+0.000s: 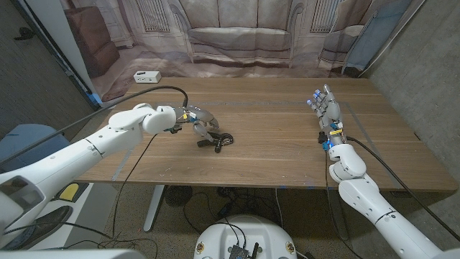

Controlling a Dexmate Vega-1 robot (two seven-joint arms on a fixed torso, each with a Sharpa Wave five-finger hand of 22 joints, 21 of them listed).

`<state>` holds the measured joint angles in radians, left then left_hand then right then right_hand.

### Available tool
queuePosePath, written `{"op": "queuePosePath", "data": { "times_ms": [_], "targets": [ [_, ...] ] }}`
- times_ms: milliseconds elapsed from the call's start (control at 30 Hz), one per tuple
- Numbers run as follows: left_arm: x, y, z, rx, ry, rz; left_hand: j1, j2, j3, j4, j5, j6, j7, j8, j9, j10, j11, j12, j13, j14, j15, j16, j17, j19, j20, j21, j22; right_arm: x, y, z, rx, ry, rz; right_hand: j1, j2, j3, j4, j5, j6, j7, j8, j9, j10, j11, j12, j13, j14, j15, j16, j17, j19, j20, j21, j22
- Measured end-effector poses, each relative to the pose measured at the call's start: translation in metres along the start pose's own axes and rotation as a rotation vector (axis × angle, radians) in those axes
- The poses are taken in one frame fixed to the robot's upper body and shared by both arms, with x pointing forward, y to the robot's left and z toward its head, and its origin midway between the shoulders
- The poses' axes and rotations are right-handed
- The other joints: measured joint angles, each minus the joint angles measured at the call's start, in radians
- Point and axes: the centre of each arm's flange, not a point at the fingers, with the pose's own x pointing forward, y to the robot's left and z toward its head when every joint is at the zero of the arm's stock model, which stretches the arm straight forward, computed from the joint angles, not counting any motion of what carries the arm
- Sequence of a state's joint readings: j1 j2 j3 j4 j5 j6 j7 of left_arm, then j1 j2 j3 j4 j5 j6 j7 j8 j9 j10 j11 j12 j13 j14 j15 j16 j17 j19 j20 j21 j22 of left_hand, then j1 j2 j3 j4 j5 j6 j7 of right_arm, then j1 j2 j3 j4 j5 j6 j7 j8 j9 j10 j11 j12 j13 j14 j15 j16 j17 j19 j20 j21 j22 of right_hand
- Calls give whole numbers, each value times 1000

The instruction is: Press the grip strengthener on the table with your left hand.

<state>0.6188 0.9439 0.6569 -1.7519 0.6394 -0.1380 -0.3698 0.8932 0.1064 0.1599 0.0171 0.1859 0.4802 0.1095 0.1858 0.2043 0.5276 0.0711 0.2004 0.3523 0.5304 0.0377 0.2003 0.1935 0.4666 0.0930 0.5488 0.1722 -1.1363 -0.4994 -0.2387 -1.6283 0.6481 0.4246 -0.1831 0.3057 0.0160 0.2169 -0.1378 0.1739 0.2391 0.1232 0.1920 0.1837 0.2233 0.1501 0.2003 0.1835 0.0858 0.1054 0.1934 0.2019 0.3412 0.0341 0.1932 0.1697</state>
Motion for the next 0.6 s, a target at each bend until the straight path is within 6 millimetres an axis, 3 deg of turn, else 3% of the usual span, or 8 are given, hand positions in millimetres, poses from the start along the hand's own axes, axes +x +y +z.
{"op": "queuePosePath", "data": {
  "times_ms": [233,367,600],
  "targets": [
    [-8,11,-2,-72,-9,71,-103,14,-24,52,-9,-24,24,0,-5,-33,33,0,-18,-23,33,-4,-3,-15,10,-35,0,0,1,1,1,-11,0,0,0,0,0,0,0,0,0,0,4,-4,0,0,7,-7,0,0,0,0,0,0],
    [-13,16,-4,-110,-7,115,-158,13,-43,79,-9,-52,24,0,-5,-62,38,-5,-30,-60,37,-12,-3,-47,9,-62,0,-1,2,2,0,-17,1,0,0,0,0,0,11,-11,0,-2,8,-8,0,0,7,-7,0,0,6,-6,0,0],
    [-21,24,-7,-200,0,207,-231,10,-67,103,-9,-103,26,-5,-9,-142,50,-17,-52,-145,50,-23,-8,-116,22,-116,0,-4,1,2,0,-26,7,7,7,-4,4,0,54,-32,12,-2,9,-9,0,0,3,-11,0,0,6,-6,0,0]
  ]
}}
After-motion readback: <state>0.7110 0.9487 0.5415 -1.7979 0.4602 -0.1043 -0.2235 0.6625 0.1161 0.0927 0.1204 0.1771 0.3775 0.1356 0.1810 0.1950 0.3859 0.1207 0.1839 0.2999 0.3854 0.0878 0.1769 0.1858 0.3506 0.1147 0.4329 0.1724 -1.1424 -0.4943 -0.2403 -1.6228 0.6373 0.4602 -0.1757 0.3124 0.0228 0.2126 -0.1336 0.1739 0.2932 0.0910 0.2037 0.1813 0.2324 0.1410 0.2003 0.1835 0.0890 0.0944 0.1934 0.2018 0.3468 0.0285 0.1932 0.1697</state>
